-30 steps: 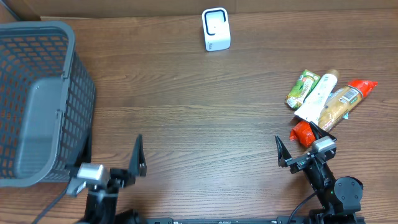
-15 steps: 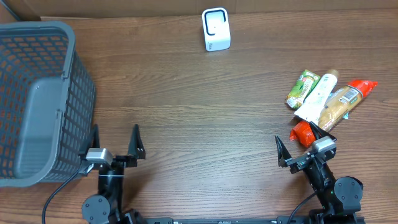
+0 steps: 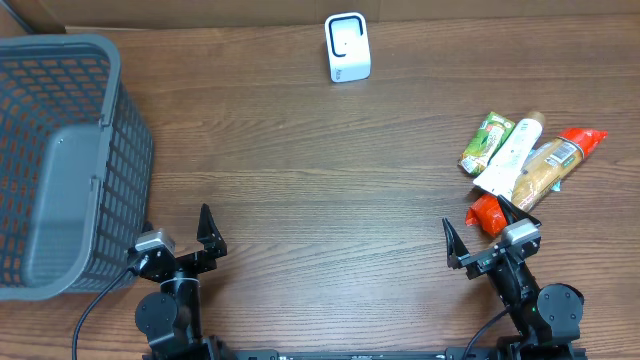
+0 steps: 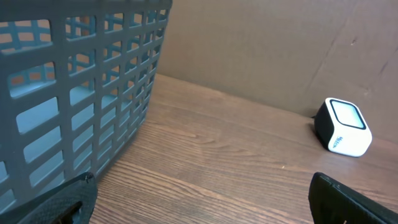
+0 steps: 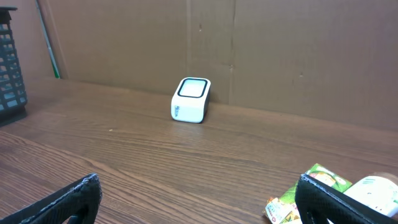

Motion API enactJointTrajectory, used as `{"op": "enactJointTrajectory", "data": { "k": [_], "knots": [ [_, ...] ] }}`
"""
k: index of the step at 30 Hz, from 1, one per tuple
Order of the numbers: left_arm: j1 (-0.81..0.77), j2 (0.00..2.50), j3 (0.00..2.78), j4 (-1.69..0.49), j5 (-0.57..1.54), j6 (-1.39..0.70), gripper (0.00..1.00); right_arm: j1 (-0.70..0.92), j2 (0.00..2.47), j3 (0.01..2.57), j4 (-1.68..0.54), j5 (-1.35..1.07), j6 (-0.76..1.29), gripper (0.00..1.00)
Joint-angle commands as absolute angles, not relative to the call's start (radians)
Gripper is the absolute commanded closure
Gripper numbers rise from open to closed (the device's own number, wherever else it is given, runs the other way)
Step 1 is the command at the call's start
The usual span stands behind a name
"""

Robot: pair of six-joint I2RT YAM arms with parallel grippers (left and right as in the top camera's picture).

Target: Scan the item barcode

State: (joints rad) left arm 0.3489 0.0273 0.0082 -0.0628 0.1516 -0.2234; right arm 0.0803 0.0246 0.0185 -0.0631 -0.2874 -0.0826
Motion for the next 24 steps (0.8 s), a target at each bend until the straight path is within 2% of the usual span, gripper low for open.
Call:
{"op": "enactJointTrajectory", "data": {
  "k": [1, 11, 24],
  "knots": [
    [0.348, 0.024, 0.006, -0.067, 0.158, -0.265, 0.00, 0.086, 0.014, 0.008, -0.058, -0.281, -0.083, 0.00],
    [0.186, 0.023, 0.006, -0.067, 0.139, -0.273, 0.00, 0.086, 0.014, 0.008, -0.058, -0.281, -0.083, 0.00],
    [0.179, 0.023, 0.006, -0.067, 0.130, -0.273, 0.00, 0.086, 0.014, 0.008, -0.058, -0.281, -0.083, 0.00]
  ]
}}
